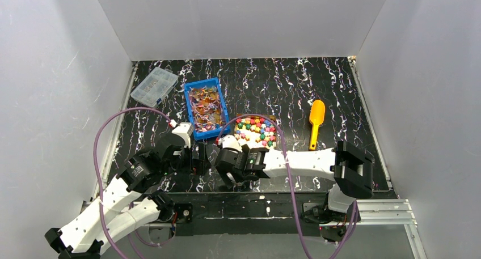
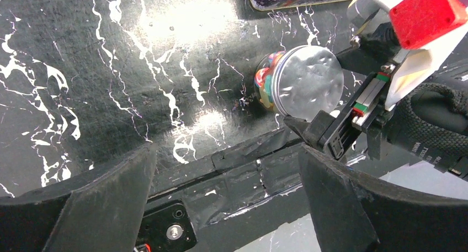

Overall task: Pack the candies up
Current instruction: Close the bottle lid on the packing bottle.

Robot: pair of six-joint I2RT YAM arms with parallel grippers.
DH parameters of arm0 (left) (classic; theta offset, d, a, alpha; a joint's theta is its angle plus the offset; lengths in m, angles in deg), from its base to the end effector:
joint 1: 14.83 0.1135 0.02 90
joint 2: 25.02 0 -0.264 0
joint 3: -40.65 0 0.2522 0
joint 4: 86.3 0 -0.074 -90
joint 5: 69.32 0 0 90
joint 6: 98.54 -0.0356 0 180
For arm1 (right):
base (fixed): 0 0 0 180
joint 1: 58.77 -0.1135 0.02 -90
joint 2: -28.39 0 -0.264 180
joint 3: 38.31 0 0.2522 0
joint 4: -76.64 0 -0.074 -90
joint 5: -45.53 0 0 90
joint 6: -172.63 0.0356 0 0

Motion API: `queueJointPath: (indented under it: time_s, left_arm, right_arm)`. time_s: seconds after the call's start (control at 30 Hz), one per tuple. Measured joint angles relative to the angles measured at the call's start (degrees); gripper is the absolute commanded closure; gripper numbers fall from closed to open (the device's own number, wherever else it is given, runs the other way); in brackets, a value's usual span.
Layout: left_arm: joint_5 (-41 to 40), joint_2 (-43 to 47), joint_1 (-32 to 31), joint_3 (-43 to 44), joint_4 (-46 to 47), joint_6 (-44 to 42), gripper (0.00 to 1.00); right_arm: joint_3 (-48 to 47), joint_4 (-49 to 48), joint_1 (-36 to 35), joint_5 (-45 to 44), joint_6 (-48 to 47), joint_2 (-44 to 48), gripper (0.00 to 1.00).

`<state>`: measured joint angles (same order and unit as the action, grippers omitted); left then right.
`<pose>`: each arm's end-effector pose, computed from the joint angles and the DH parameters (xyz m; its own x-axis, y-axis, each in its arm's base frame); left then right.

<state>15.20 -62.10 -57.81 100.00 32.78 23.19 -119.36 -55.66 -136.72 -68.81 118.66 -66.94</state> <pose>0.0961 -0.0849 0.2999 -0.7168 -0.0476 -0.6956 0.2905 0.8866 -0.3600 0.0851 0.3284 0.2202 -0.6494 -0.4749 -0.5939 -0.5795 0.8148 -0.0179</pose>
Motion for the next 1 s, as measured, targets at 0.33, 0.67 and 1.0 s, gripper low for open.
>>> queueJointPath:
  time_s: [0.33, 0.67, 1.0]
  left_arm:
    - [1.09, 0.55, 0.0, 0.0, -0.9, 2.21, 0.01]
    - [1.86, 0.13, 0.0, 0.0, -0.87, 3.87, 0.01]
    - [1.86, 0.0, 0.0, 0.0, -0.87, 4.11, 0.01]
  right_arm:
    - [0.0, 1.7, -1.97, 0.04, 0.13, 3.56, 0.01]
    - [2.08, 1.53, -2.49, 0.07, 1.16, 7.78, 0.01]
    - [4.22, 0.48, -2.71, -0.79, 1.53, 7.21, 0.02]
